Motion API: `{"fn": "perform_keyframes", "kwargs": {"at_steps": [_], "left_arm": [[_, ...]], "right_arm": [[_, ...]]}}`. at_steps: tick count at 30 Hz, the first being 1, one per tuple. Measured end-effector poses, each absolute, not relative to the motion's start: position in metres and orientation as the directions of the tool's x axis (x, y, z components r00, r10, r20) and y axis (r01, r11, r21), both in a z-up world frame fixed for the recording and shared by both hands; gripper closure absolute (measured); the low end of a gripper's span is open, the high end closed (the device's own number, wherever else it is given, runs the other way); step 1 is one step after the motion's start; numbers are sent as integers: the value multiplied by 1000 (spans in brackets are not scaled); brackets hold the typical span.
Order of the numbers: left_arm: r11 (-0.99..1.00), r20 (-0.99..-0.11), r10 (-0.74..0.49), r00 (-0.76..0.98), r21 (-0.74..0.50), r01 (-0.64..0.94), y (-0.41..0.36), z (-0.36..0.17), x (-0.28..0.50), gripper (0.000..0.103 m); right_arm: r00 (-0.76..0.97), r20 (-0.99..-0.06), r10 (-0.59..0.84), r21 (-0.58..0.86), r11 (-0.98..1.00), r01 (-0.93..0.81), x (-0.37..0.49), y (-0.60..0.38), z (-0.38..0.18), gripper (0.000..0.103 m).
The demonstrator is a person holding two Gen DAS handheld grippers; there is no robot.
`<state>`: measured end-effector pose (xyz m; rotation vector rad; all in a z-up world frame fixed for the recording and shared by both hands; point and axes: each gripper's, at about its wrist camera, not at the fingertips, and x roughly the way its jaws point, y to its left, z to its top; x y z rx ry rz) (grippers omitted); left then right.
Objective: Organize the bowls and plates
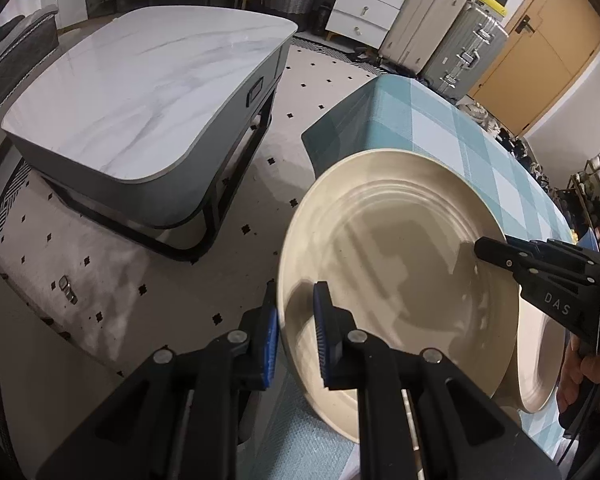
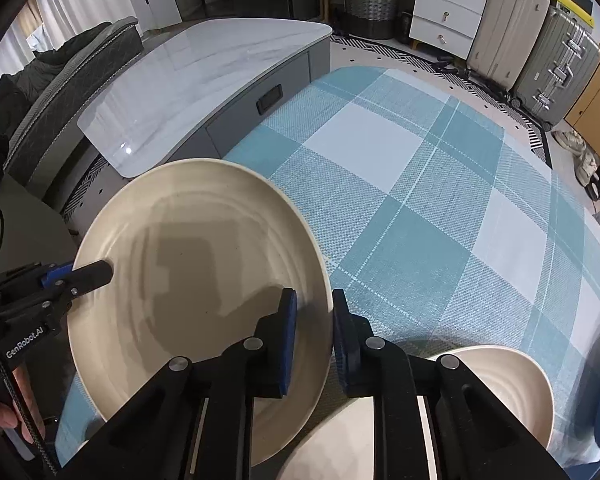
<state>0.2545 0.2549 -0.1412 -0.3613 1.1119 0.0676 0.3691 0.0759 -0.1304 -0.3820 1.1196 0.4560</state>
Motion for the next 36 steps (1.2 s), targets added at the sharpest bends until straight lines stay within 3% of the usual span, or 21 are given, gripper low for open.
{"fn": "perform_keyframes", "kwargs": {"at_steps": [36], "left_arm": [[947,-892,-140,431,-248,-205,239,-100,236,89]], "right_arm": [[372,-910,182,-28,870,-493,352,64,-78,88]]}}
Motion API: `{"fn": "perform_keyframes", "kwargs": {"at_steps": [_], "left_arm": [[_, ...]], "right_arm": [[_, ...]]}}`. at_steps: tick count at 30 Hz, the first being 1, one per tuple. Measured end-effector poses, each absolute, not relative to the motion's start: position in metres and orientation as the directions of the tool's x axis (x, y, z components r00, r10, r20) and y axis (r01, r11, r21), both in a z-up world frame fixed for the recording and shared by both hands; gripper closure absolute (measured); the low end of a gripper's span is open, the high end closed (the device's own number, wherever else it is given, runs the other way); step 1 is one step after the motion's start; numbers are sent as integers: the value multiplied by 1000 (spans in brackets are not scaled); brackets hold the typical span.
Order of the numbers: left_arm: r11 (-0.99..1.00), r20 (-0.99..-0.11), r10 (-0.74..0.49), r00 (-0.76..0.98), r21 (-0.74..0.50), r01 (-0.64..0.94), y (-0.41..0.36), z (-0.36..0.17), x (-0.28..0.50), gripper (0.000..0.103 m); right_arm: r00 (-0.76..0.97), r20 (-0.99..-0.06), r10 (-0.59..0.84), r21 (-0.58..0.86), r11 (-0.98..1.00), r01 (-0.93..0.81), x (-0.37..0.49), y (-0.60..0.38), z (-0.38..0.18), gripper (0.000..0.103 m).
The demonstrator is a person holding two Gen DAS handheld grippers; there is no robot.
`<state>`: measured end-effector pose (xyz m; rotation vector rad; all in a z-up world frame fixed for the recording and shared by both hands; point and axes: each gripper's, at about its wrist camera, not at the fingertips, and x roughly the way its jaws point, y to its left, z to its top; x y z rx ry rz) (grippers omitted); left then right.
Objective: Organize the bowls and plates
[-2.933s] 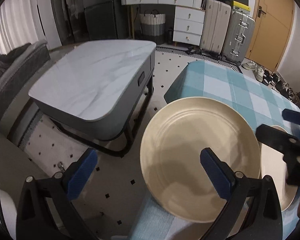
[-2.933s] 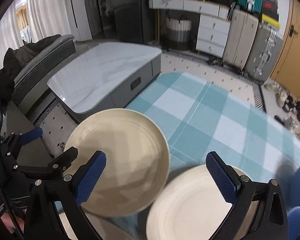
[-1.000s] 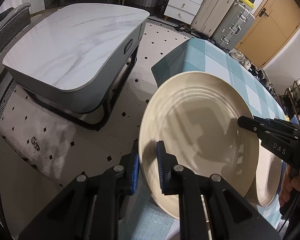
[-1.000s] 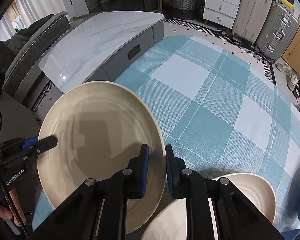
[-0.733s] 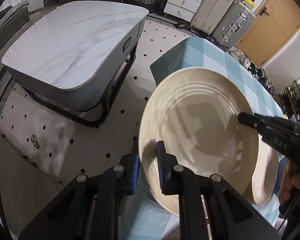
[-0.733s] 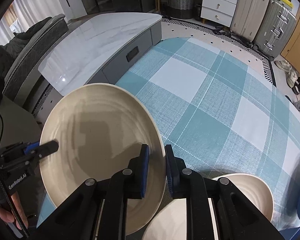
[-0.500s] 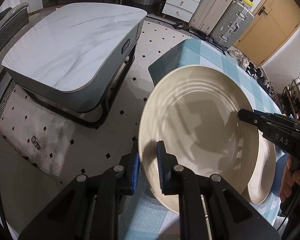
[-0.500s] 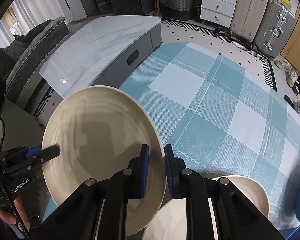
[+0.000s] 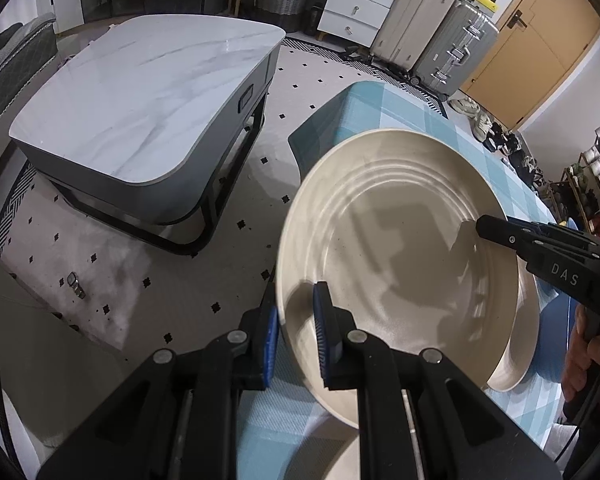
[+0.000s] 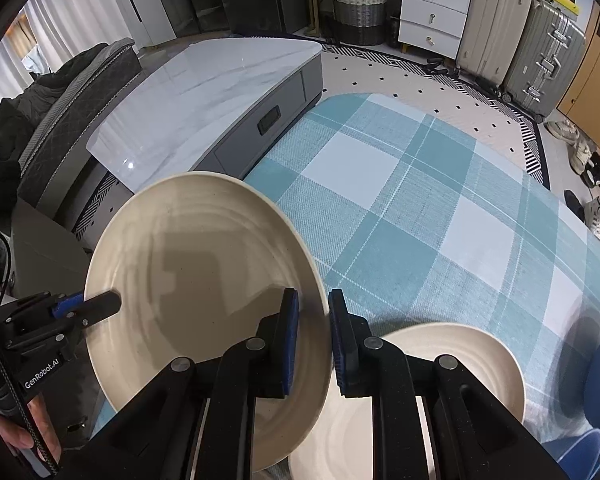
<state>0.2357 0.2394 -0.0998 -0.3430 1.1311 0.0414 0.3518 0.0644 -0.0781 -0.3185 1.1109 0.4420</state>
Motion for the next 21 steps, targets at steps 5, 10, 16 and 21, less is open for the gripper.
{"fn": "perform_keyframes", "kwargs": {"at_steps": [5,10,16,21], "left_arm": [[951,-892,-148,426,-247,-186,230,-93,228,89],[955,-888,-143,436,-240,-176,219,-84,215,89],[955,-888,-152,434,-245,-167,209,-79,198,89],[954,-888,-159,431,-251,-166,201,-80,177,89]], "right_arm": [[386,-906,176,-34,877,-479,339,54,-67,88],[399,-902,168,-45,880,-473,323,44,-56,88],[399,-902,166,-42,885,-464,302,30,-52,88],[395,-902,172,-30,890,-456,285,20,-54,88]]}}
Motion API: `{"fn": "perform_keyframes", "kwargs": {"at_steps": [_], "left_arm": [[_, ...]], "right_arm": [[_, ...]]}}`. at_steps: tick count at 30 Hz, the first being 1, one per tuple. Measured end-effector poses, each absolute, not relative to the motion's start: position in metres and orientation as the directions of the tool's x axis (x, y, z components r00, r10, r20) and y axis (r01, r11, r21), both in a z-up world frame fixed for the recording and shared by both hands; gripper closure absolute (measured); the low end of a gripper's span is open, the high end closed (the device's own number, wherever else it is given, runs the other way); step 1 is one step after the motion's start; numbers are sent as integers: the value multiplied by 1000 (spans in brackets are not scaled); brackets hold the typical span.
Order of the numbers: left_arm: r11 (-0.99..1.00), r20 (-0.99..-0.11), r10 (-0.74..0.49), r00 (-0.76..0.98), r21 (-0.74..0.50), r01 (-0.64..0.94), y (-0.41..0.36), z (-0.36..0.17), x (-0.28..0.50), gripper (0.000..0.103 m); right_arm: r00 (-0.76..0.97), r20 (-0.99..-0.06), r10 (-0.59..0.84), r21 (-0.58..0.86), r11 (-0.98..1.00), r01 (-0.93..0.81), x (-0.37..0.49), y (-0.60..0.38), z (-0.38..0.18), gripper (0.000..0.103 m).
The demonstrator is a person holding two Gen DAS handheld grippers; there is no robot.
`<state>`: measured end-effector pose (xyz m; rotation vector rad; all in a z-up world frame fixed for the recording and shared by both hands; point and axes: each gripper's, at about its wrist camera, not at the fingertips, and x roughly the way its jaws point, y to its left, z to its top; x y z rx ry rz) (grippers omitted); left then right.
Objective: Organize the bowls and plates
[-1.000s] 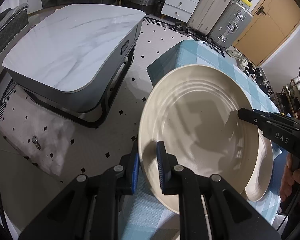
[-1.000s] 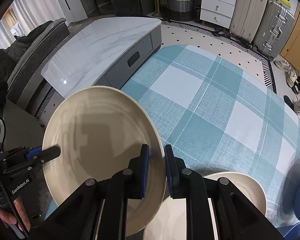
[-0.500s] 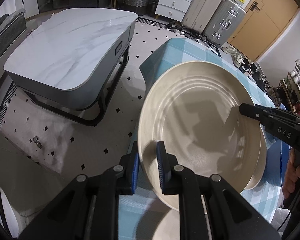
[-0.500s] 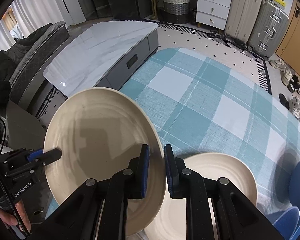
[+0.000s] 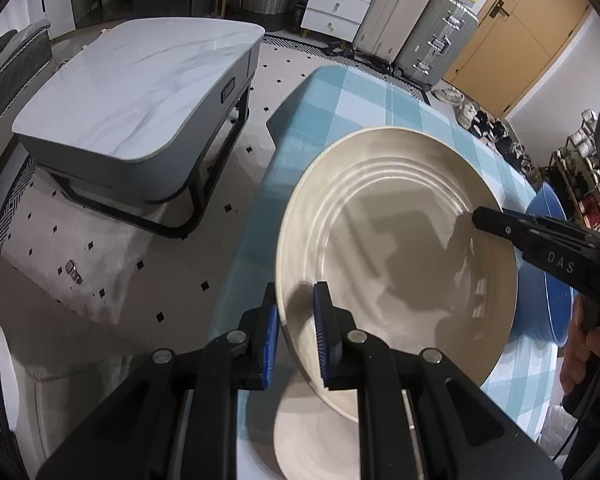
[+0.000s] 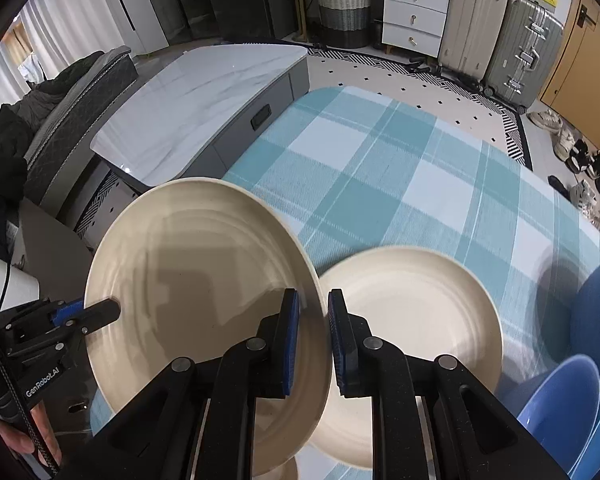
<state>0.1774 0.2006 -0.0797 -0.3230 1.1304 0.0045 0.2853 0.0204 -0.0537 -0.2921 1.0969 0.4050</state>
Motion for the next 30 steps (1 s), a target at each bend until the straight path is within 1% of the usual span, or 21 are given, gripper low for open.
{"fn": "perform_keyframes", "kwargs": {"at_steps": [8,11,30], "left_arm": [[960,-898,-138,417,-224,-166,190,-83,152,89],[957,-897,-147,418,-236,-170,190,-83,144,89],[962,-914,-142,380,-218,-164,180,-101,96,89]], "right_arm": [[383,-908,171,-26,889,-458,261,14,-65,88],[388,-904,178,-21,890,-456,251,11,-67,88],[372,-909,187,2,895,-447,193,-4,-86,89]]}}
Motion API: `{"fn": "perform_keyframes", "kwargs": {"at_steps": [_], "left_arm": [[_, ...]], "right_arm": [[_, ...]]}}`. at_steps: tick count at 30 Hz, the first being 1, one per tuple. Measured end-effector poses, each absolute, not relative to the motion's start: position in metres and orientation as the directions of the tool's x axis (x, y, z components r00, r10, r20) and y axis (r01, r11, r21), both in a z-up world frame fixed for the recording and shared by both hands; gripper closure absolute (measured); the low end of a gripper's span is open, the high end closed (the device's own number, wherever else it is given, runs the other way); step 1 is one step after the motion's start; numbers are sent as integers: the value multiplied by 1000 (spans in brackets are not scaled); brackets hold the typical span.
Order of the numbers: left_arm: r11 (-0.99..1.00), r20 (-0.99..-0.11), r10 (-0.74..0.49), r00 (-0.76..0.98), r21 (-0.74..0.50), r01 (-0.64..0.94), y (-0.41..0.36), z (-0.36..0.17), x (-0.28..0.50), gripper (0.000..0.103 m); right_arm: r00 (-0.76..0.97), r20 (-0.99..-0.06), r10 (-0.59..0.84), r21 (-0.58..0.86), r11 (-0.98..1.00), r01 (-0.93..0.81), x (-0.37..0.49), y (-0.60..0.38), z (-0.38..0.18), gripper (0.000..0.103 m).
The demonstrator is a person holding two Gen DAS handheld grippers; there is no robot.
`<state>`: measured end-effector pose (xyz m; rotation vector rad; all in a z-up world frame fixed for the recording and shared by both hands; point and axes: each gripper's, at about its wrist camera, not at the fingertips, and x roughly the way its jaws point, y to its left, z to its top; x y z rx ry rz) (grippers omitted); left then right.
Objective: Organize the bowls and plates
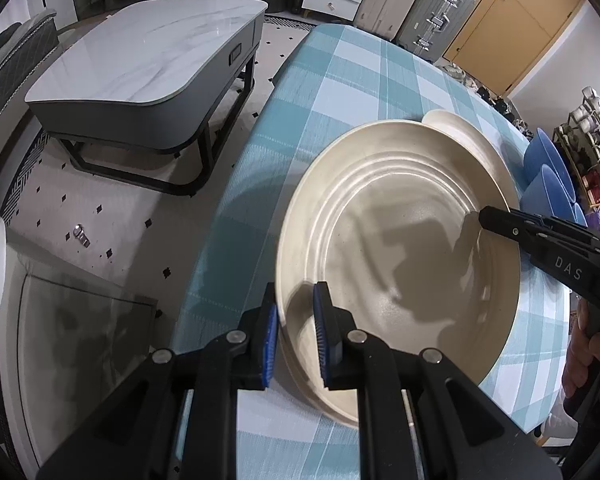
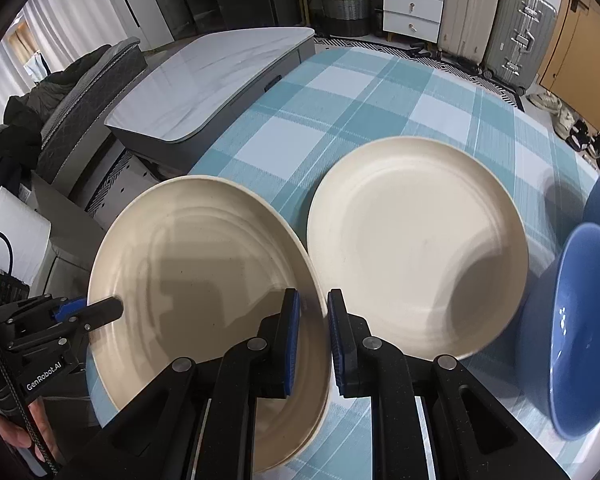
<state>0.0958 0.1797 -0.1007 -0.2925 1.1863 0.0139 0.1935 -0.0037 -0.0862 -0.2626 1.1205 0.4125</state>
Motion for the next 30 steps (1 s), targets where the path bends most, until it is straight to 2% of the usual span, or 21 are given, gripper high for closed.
{"fn": "perform_keyframes", "kwargs": {"at_steps": [17,30], "left_arm": [[969,-924,-122,362,-190,-159,174,-112,86,89],[988,-923,-27,383,-84,-133,161,-114,85,89]], "right_arm": [[352,-921,170,-7,892,-451,176,-11,-105,89],[359,-921,150,-30,893,-449,172,-15,-115,89]]}}
